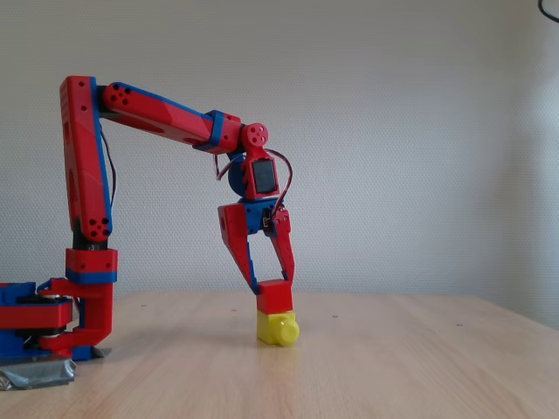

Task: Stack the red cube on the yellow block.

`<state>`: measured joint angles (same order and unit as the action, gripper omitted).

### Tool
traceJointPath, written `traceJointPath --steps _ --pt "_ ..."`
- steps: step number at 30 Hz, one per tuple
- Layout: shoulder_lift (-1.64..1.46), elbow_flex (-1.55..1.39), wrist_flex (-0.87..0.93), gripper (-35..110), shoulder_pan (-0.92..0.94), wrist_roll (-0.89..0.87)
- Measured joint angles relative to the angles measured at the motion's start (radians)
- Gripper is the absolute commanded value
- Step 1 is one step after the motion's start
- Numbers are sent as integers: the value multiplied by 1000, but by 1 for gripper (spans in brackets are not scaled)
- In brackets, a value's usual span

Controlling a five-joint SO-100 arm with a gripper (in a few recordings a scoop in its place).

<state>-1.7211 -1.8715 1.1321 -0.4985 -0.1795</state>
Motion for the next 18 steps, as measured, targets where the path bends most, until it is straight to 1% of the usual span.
traceJointPath --steps 6,18 --pt "0 0 0 28 0 12" --pt "-18 23 49 28 0 12"
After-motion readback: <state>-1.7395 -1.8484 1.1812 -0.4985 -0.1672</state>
